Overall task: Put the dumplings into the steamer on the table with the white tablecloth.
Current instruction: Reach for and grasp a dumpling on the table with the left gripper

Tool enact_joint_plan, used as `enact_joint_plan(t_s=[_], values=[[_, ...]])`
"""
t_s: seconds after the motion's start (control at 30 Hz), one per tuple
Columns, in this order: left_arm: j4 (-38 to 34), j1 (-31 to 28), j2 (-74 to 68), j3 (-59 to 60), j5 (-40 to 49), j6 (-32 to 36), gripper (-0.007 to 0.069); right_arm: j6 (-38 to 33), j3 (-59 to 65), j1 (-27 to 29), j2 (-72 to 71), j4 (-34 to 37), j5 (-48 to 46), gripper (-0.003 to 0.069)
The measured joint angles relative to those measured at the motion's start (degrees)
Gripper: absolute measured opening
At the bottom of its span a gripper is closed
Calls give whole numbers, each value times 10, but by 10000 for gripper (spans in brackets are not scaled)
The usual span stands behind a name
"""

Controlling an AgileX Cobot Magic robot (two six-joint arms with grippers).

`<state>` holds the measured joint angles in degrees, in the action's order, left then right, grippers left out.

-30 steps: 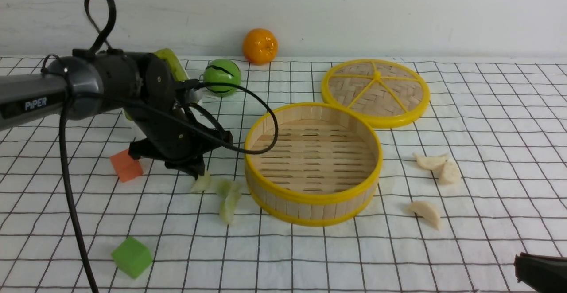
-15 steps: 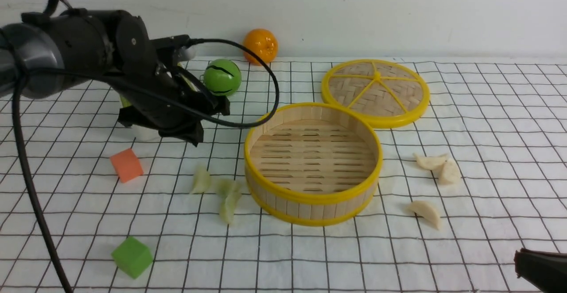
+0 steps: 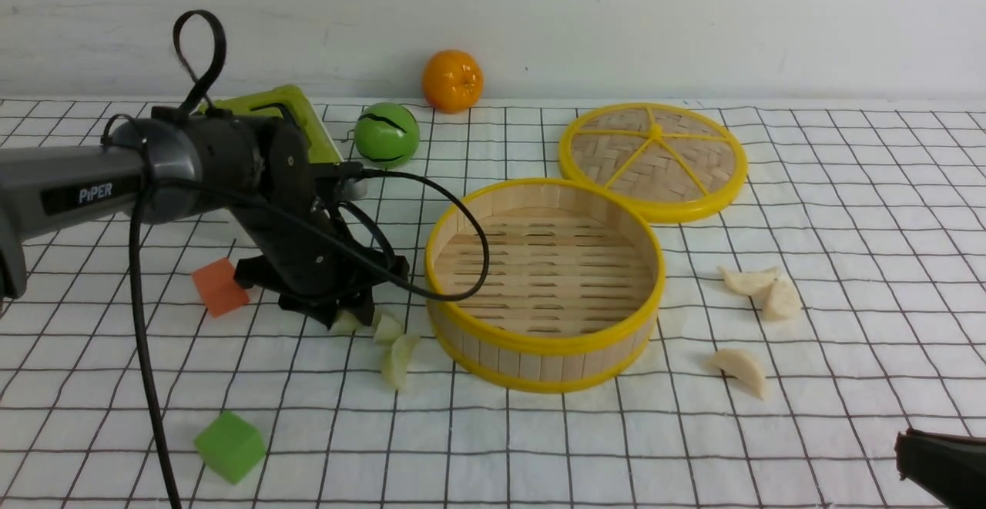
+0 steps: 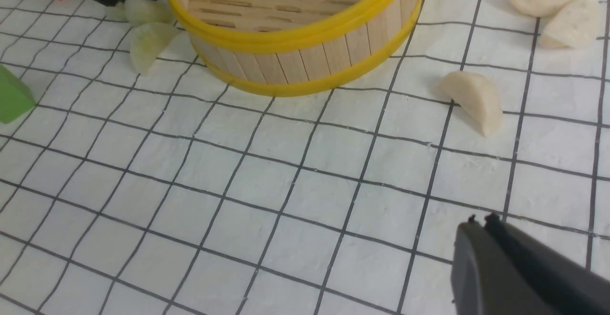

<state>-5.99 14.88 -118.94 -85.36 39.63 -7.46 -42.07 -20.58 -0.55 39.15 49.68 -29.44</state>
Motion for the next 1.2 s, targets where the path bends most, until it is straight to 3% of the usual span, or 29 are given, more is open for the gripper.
enact_joint_plan(t_s=[0.47, 0.7, 0.83, 0.9, 0.97, 1.2], values=[[-1, 0, 0, -2, 1, -24, 253, -6, 0, 0, 0, 0, 0, 14], [-1, 0, 0, -2, 3, -24, 368, -6, 0, 0, 1, 0, 0, 20], [-1, 0, 0, -2, 3, -24, 335, -6, 0, 0, 1, 0, 0, 20], [-1, 0, 0, -2, 3, -26, 269, -6, 0, 0, 1, 0, 0, 20], [-1, 0, 2, -2, 3, -29, 249, -6, 0, 0, 1, 0, 0, 20], [3, 0, 12, -2, 11, -32, 255, -6, 0, 0, 1, 0, 0, 20]])
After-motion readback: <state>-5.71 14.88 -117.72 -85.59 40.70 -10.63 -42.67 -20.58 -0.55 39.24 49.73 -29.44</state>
